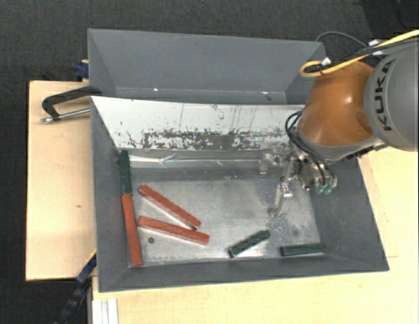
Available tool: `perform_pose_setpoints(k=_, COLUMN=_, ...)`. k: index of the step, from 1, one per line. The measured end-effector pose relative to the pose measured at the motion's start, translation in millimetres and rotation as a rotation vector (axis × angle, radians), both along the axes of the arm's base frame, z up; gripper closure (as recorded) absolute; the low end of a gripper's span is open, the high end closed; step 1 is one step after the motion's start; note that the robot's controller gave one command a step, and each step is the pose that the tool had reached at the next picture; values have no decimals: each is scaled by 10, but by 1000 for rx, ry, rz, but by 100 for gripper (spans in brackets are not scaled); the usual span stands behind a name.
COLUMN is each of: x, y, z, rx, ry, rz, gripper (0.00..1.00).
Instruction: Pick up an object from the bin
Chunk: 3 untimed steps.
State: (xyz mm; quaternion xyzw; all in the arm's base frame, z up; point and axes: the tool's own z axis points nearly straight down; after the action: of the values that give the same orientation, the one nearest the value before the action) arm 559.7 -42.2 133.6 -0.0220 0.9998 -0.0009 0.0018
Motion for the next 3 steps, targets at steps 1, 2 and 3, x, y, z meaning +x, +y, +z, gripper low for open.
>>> perform_pose_setpoints(k=1, x=-367, y=-285, z=-630, rx=2, ry=3, rz=110, gripper=100)
perform_pose_setpoints(k=2, x=-364, y=-282, z=-629, rx=2, ry=3, rz=111, gripper=0)
perform_pose_setpoints(k=3, x=-364, y=-282, z=-629, rx=2, ry=3, rz=111, gripper=0)
